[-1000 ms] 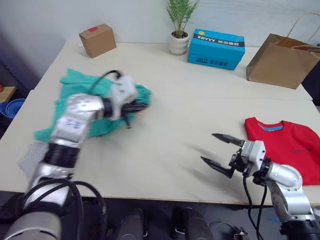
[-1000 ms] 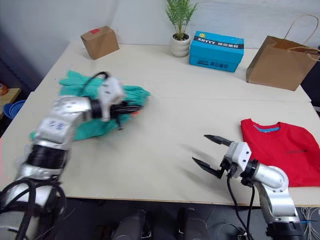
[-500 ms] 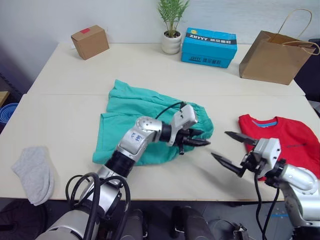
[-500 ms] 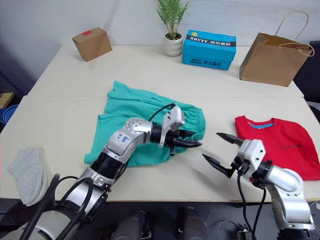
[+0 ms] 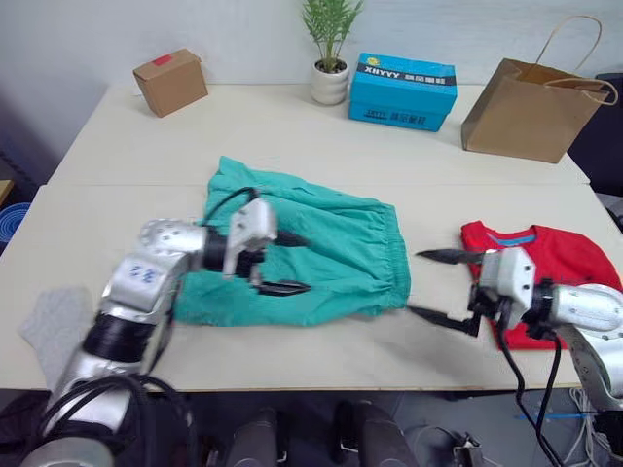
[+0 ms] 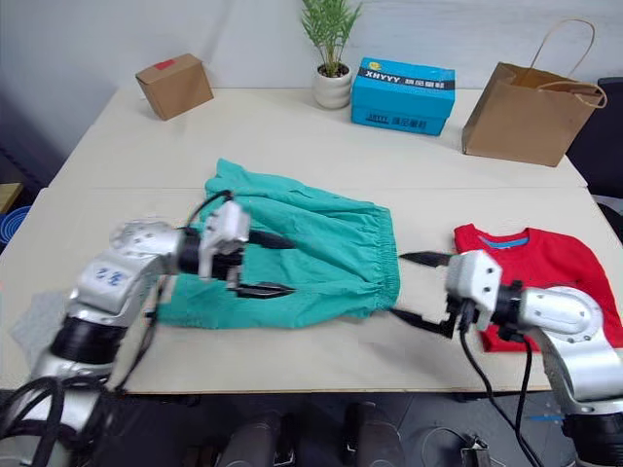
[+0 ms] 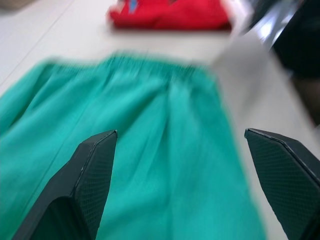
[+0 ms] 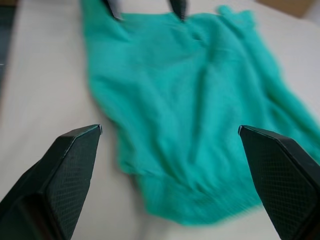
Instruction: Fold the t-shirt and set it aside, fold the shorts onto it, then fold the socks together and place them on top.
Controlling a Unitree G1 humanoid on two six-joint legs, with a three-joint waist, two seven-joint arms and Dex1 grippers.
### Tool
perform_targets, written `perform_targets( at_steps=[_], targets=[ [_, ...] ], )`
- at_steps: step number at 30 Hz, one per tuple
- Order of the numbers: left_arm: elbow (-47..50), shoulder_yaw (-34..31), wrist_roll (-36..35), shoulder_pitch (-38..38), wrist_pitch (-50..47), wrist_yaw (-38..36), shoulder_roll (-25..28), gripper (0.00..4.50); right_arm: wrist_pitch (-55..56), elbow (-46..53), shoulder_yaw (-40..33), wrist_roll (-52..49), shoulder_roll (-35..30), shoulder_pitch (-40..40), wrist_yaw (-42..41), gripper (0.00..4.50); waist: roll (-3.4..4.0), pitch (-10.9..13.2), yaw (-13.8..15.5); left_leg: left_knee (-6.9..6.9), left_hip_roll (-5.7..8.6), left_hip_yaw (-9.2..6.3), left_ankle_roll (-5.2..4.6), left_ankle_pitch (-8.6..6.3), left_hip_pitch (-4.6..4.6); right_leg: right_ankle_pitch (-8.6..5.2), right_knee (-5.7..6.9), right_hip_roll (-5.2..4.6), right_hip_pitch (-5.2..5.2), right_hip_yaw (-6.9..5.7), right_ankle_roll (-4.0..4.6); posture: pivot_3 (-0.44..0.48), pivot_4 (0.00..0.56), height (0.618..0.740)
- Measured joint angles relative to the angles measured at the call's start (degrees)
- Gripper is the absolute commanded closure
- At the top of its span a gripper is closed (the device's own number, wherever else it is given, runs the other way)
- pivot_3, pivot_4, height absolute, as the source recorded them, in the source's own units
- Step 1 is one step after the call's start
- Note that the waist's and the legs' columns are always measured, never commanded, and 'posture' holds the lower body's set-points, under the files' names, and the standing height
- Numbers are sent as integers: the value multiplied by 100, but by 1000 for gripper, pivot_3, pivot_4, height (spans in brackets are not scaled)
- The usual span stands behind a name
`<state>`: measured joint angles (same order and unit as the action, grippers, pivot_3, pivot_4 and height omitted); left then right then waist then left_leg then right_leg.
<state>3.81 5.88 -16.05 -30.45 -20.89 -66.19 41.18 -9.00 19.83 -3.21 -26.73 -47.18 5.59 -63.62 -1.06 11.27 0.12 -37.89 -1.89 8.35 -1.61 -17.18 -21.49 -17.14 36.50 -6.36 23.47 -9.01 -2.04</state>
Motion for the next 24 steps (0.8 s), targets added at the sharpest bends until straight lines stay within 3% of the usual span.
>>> perform_targets(
  at_steps=[3, 7, 10, 14, 17, 20, 21, 24],
  targets=[
    [151, -319, 322, 1071, 614, -20, 788, 111, -140, 152, 582, 563, 217, 152, 341, 0, 0, 0, -36, 0, 1, 3, 0, -16, 0, 0, -6, -6, 2, 2, 0, 0, 150, 740],
    [550, -710, 289, 2005, 732, 88, 968, 111, -177, -127, 1115, 1282, 266, 101, 575, 0, 2, 2, 93, -5, 10, -4, -14, -30, -12, -1, -10, -19, 6, 0, -3, 0, 150, 740],
    [579, -853, 335, 2451, 930, 163, 1107, 0, 78, -404, 1200, 1666, 297, 51, 726, 635, 7, 5, 131, -6, 11, -3, -17, -34, -12, 1, -16, -20, 4, 1, -6, 0, 150, 740],
    [323, -943, 517, 2447, 1492, 585, 839, 0, 601, -776, 1207, 2089, 503, 236, 1041, 2104, 7, 5, 116, -5, 10, -1, -15, -34, -11, 2, -11, -20, 5, 0, -8, 0, 150, 740],
    [395, -1027, 418, 2738, 1398, 525, 915, 605, 799, -975, 1199, 2246, 533, 296, 1143, 3214, 8, 5, 69, 0, 6, 4, -8, -37, -11, 0, -11, -17, 9, 0, -7, 0, 150, 740],
    [554, -1074, 337, 3042, 1303, 392, 1109, 1547, 921, -1131, 1197, 2281, 556, 359, 1153, 4276, 8, 6, 4, 2, 6, 4, -9, -37, -11, -3, -11, -16, 8, -1, -10, 0, 150, 740],
    [546, -1117, 337, 3091, 1361, 374, 1137, 1847, 954, -1164, 1193, 2282, 556, 384, 1151, 4500, 8, 6, -9, 2, 7, 4, -9, -37, -8, -3, -10, -16, 7, -1, -10, 0, 150, 740],
    [430, -1233, 314, 3075, 1635, 378, 1063, 2846, 1081, -1304, 1192, 2280, 556, 426, 1103, 4500, 9, 6, -8, 1, 7, 3, -11, -36, -6, -3, -9, -17, 4, -1, -10, 0, 150, 740]
  ],
)
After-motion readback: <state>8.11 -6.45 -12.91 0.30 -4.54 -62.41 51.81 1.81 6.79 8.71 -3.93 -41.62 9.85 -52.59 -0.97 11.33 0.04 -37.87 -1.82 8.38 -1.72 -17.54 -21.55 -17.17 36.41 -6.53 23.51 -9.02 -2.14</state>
